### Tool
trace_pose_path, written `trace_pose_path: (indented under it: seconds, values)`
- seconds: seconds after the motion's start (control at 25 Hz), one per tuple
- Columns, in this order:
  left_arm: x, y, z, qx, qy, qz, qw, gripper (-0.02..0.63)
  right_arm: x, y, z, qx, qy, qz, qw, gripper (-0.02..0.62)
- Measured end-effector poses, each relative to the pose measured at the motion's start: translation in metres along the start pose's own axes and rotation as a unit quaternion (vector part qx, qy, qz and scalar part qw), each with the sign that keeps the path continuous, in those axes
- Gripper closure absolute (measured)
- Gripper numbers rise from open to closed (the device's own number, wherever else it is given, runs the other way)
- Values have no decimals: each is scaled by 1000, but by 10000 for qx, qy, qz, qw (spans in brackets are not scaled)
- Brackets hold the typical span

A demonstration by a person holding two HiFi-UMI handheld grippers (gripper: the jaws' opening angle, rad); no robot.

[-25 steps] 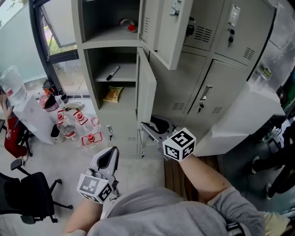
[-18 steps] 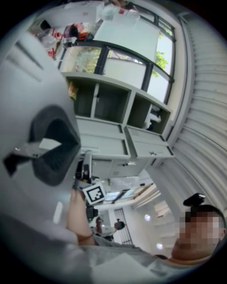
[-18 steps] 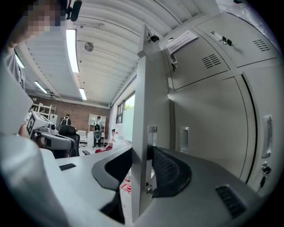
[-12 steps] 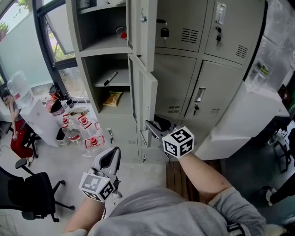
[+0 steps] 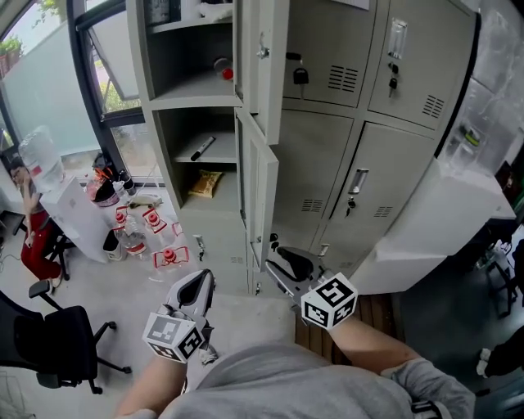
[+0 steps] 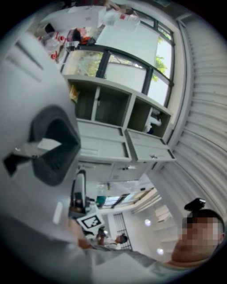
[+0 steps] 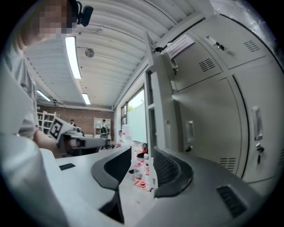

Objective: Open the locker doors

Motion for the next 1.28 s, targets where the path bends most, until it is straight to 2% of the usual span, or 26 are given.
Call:
trace_pose_path:
  seconds: [0.08,0.16,0.28,0.48,0.72,1.0,1.28]
  values:
    - [3,1,-2,23,42,52,10000,601,23,4,-13,117,-75,346,9993,466]
    - [3,3,-6,40,103,81,9999,601,35,2,-22,195,-168,478,9985,506]
    - [0,6,-10,48,183,57,9998,601,38,1,-23,189,-310,474,9982,541]
    - [-6,10,-11,48,175,-167,9997,604,40,7,-17,149,-211,499,9984,545]
    - [-12,6,-7,-32,172,-294,9994,603,36,18,-28,261,-212,465,9984,545]
    - [-19,1,-19,179,257,-370,9988,601,29,38,-44,356,-358,202,9985,545]
    - [-23,-7,-28,417,220,-735,9962,601,25,44,-63,485,-575,-112,9971,545]
Point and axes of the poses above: the fingertips, and each gripper's own axes: y backward along the fingers, x to its left, z out of its top, the point moved 5 cm from there along y, backward along the fingers
